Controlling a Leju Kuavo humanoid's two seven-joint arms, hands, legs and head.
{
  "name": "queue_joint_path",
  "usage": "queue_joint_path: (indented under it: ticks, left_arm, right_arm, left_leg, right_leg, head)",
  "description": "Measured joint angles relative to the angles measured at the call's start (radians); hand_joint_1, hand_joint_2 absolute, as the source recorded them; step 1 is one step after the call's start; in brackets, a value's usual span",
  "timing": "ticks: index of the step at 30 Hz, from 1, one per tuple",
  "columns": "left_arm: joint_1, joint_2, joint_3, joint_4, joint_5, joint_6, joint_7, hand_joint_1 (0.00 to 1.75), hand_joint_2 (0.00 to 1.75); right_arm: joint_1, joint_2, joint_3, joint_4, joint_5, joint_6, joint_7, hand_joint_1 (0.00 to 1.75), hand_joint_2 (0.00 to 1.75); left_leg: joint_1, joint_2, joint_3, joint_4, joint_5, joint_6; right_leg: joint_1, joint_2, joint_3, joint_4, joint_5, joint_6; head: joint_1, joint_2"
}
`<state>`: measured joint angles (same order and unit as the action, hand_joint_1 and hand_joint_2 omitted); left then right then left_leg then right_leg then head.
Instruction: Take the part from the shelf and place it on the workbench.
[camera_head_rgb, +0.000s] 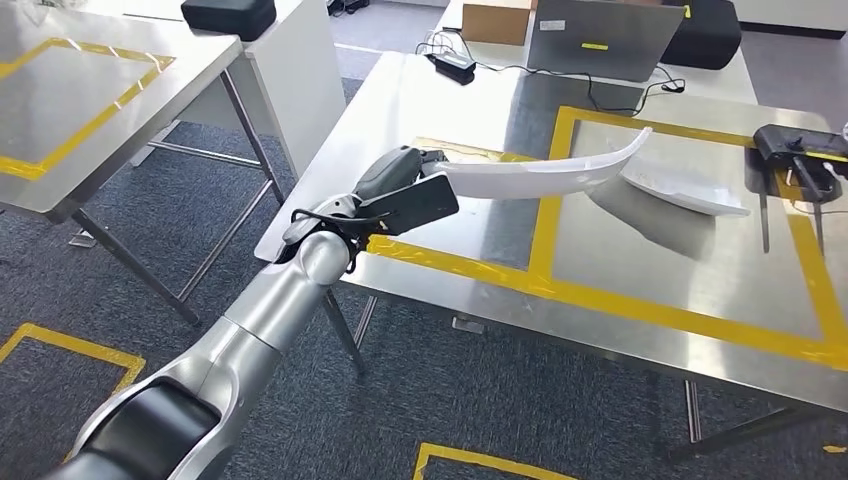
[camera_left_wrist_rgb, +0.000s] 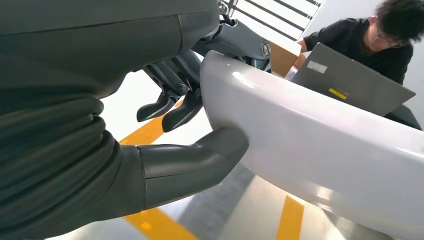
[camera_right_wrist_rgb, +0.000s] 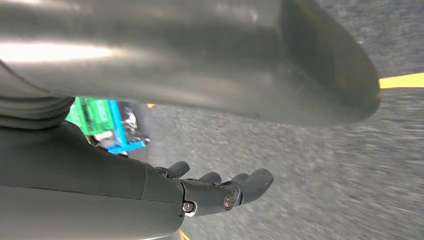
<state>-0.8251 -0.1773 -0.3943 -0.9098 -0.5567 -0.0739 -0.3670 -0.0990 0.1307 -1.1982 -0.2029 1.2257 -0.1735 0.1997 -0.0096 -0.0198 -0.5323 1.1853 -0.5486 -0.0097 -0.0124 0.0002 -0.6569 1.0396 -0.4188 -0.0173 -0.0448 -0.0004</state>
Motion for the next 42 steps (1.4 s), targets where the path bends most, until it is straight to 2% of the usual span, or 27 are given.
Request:
queue_joint_path:
  ticks: [1,3,4,5,6,7,9,10,11,14,15,16,18,19,20,21,23,24,25,26,28,29,30,36,38,40,42]
  left_arm:
    - [0.0,0.0,0.0,0.002,0.004,-0.002,-0.001,1.75,1.75]
    - [0.003,0.002,0.0,0.01,0.014,-0.008,-0.001,1.75,1.75]
    - [0.004,0.003,0.0,0.016,0.019,-0.011,-0.001,1.75,1.75]
    - [0.005,0.005,0.0,0.021,0.022,-0.014,-0.002,1.75,1.75]
    - [0.005,0.006,0.0,0.029,0.024,-0.015,-0.002,1.75,1.75]
    - [0.003,0.009,0.001,0.04,0.025,-0.016,-0.002,1.75,1.75]
    - [-0.001,0.017,0.005,0.073,0.026,-0.01,-0.009,1.75,1.75]
    - [-0.003,0.02,0.009,0.092,0.027,-0.002,-0.015,1.75,1.75]
    - [-0.008,0.023,0.016,0.113,0.028,0.01,-0.023,1.75,1.75]
    - [-0.041,0.031,0.046,0.171,0.025,0.059,-0.034,1.75,1.75]
    - [-0.055,0.034,0.057,0.191,0.024,0.071,-0.034,1.75,1.75]
    - [-0.069,0.038,0.069,0.212,0.023,0.08,-0.032,1.75,1.75]
    - [-0.087,0.05,0.095,0.258,0.018,0.093,-0.02,1.75,1.75]
    - [-0.092,0.059,0.107,0.281,0.013,0.101,-0.011,1.75,1.75]
    - [-0.096,0.069,0.117,0.3,0.006,0.109,-0.001,1.31,1.75]
    - [-0.103,0.08,0.126,0.32,-0.001,0.118,0.009,0.87,1.75]
    - [-0.121,0.099,0.142,0.355,-0.012,0.133,0.019,0.0,1.75]
    - [-0.134,0.107,0.151,0.372,-0.016,0.139,0.019,0.0,1.75]
    - [-0.145,0.113,0.159,0.386,-0.018,0.144,0.017,0.0,1.31]
    - [-0.154,0.12,0.168,0.399,-0.02,0.148,0.014,0.0,0.87]
    - [-0.165,0.131,0.181,0.42,-0.022,0.15,0.007,0.0,0.0]
    - [-0.168,0.135,0.186,0.428,-0.024,0.148,0.003,0.0,0.0]
    - [-0.172,0.137,0.19,0.436,-0.026,0.145,-0.001,0.0,0.0]
    - [-0.184,0.126,0.204,0.468,-0.027,0.133,-0.009,0.0,0.0]
    - [-0.184,0.119,0.206,0.472,-0.028,0.131,-0.016,0.0,0.87]
    - [-0.184,0.113,0.207,0.473,-0.03,0.128,-0.021,0.0,1.75]
    - [-0.183,0.105,0.207,0.471,-0.037,0.127,-0.026,0.0,1.75]
  right_arm:
    - [0.0,0.0,0.0,0.0,0.0,0.0,-0.005,0.0,0.0]
    - [0.0,0.0,0.0,0.0,0.0,0.0,-0.012,0.0,0.0]
    - [0.001,0.0,0.0,0.0,0.0,0.0,-0.013,0.0,0.0]
    - [0.001,0.0,0.0,0.0,0.0,0.0,-0.013,0.0,0.0]
    - [0.001,0.0,0.0,0.0,0.0,0.0,-0.012,0.0,0.0]
    - [0.001,0.001,0.0,0.0,0.0,0.0,-0.012,0.0,0.0]
    - [0.001,0.002,0.0,0.0,0.0,0.0,-0.015,0.0,0.0]
    - [0.001,0.002,0.0,0.0,0.0,0.0,-0.017,0.0,0.0]
    - [0.0,0.002,0.0,0.0,0.0,0.0,-0.02,0.0,0.0]
    - [-0.001,0.003,0.0,0.0,0.001,0.0,-0.019,0.0,0.0]
    - [-0.002,0.003,0.0,0.0,0.002,0.001,-0.017,0.0,0.0]
    - [-0.003,0.003,0.0,0.0,0.004,0.001,-0.016,0.0,0.0]
    - [-0.004,0.003,0.0,0.0,0.008,0.003,-0.02,0.0,0.0]
    - [-0.003,0.002,0.0,0.0,0.01,0.004,-0.022,0.0,0.0]
    - [-0.002,0.002,0.0,0.0,0.012,0.005,-0.022,0.0,0.0]
    - [0.0,0.002,0.0,0.0,0.013,0.006,-0.021,0.0,0.0]
    - [0.001,0.002,0.0,0.0,0.015,0.007,-0.019,0.0,0.0]
    - [0.0,0.002,0.0,0.0,0.016,0.008,-0.021,0.0,0.0]
    - [0.0,0.002,0.001,0.0,0.017,0.009,-0.025,0.0,0.0]
    - [-0.001,0.003,0.001,0.0,0.018,0.009,-0.029,0.0,0.0]
    - [-0.001,0.004,0.001,0.0,0.019,0.01,-0.034,0.0,0.0]
    - [-0.001,0.004,0.001,0.0,0.019,0.01,-0.033,0.0,0.0]
    - [-0.001,0.004,0.001,0.0,0.019,0.01,-0.032,0.0,0.0]
    - [-0.004,0.004,0.003,0.0,0.022,0.013,-0.032,0.0,0.0]
    - [-0.004,0.004,0.005,0.0,0.024,0.014,-0.032,0.0,0.0]
    - [-0.005,0.005,0.006,0.0,0.025,0.015,-0.032,0.0,0.0]
    - [-0.005,0.006,0.006,0.0,0.025,0.016,-0.032,0.0,0.0]
  left_leg:
    - [0.002,0.004,-0.038,0.051,-0.01,-0.004]
    - [0.005,0.007,-0.113,0.118,-0.075,-0.009]
    - [0.006,0.008,-0.141,0.123,-0.106,-0.011]
    - [0.006,0.008,-0.16,0.107,-0.118,-0.011]
    - [0.006,0.009,-0.17,0.07,-0.099,-0.01]
    - [0.006,0.009,-0.172,0.016,-0.044,-0.007]
    - [0.005,0.009,-0.172,-0.092,0.096,0.001]
    - [0.003,0.01,-0.172,-0.12,0.144,0.006]
    - [0.001,0.009,-0.173,-0.131,0.163,0.012]
    - [0.005,0.008,-0.163,-0.136,0.16,0.028]
    - [0.008,0.007,-0.158,-0.14,0.158,0.034]
    - [0.009,0.007,-0.153,-0.143,0.155,0.038]
    - [0.01,0.007,-0.144,-0.144,0.145,0.043]
    - [0.01,0.007,-0.14,-0.143,0.14,0.043]
    - [0.01,0.007,-0.135,-0.143,0.135,0.042]
    - [0.011,0.007,-0.13,-0.141,0.131,0.04]
    - [0.013,0.006,-0.121,-0.137,0.12,0.033]
    - [0.012,0.004,-0.119,-0.133,0.115,0.027]
    - [0.011,0.002,-0.118,-0.131,0.113,0.022]
    - [0.008,0.0,-0.119,-0.13,0.11,0.022]
    - [0.004,-0.001,-0.117,-0.133,0.111,0.03]
    - [0.003,-0.001,-0.114,-0.135,0.112,0.035]
    - [0.003,-0.001,-0.112,-0.138,0.114,0.034]
    - [0.004,0.0,-0.106,-0.15,0.12,0.013]
    - [0.004,0.0,-0.105,-0.152,0.12,0.006]
    - [0.002,0.0,-0.106,-0.149,0.117,0.011]
    - [0.002,0.0,-0.101,-0.157,0.123,0.023]
  right_leg:
    - [0.0,0.0,0.016,-0.002,-0.011,-0.004]
    - [-0.001,0.003,0.046,-0.003,-0.034,-0.007]
    - [-0.001,0.005,0.062,-0.003,-0.047,-0.006]
    - [-0.001,0.007,0.079,-0.003,-0.061,-0.005]
    - [-0.001,0.008,0.096,-0.003,-0.075,-0.004]
    - [-0.001,0.009,0.112,-0.003,-0.089,-0.003]
    - [0.001,0.012,0.135,0.002,-0.116,0.004]
    - [0.003,0.013,0.14,0.003,-0.128,0.01]
    - [0.004,0.015,0.143,0.004,-0.136,0.017]
    - [0.002,0.012,0.144,0.007,-0.157,0.034]
    - [0.002,0.009,0.131,0.035,-0.171,0.039]
    - [0.001,0.006,0.104,0.083,-0.193,0.044]
    - [-0.001,0.004,0.02,0.22,-0.24,0.05]
    - [-0.002,0.004,-0.019,0.271,-0.247,0.052]
    - [-0.003,0.004,-0.043,0.289,-0.234,0.053]
    - [-0.005,0.004,-0.045,0.264,-0.199,0.054]
    - [-0.009,0.003,-0.006,0.134,-0.108,0.054]
    - [-0.008,0.003,0.017,0.072,-0.077,0.052]
    - [-0.008,0.003,0.033,0.032,-0.062,0.048]
    - [-0.008,0.004,0.04,0.016,-0.06,0.044]
    - [-0.008,0.006,0.044,0.011,-0.059,0.038]
    - [-0.008,0.007,0.044,0.011,-0.059,0.036]
    - [-0.007,0.007,0.045,0.011,-0.058,0.034]
    - [-0.005,0.008,0.044,0.011,-0.059,0.023]
    - [-0.005,0.007,0.044,0.011,-0.059,0.023]
    - [-0.009,0.007,0.046,0.008,-0.057,0.026]
    - [-0.01,0.008,0.052,-0.001,-0.052,0.033]
  head:
    - [-0.001,0.0]
    - [-0.002,0.0]
    - [-0.002,0.0]
    - [-0.002,0.0]
    - [-0.002,0.0]
    - [-0.002,0.0]
    - [-0.002,0.0]
    - [-0.002,0.0]
    - [-0.001,0.0]
    - [-0.001,0.0]
    - [0.0,0.0]
    - [0.001,0.0]
    - [0.002,0.0]
    - [0.002,0.0]
    - [0.002,0.0]
    - [0.002,0.0]
    - [0.002,0.0]
    - [0.003,0.0]
    - [0.003,0.0]
    - [0.004,0.0]
    - [0.004,0.0]
    - [0.004,0.0]
    - [0.004,0.0]
    - [0.004,0.0]
    - [0.004,0.0]
    - [0.004,0.0]
    - [0.003,0.0]
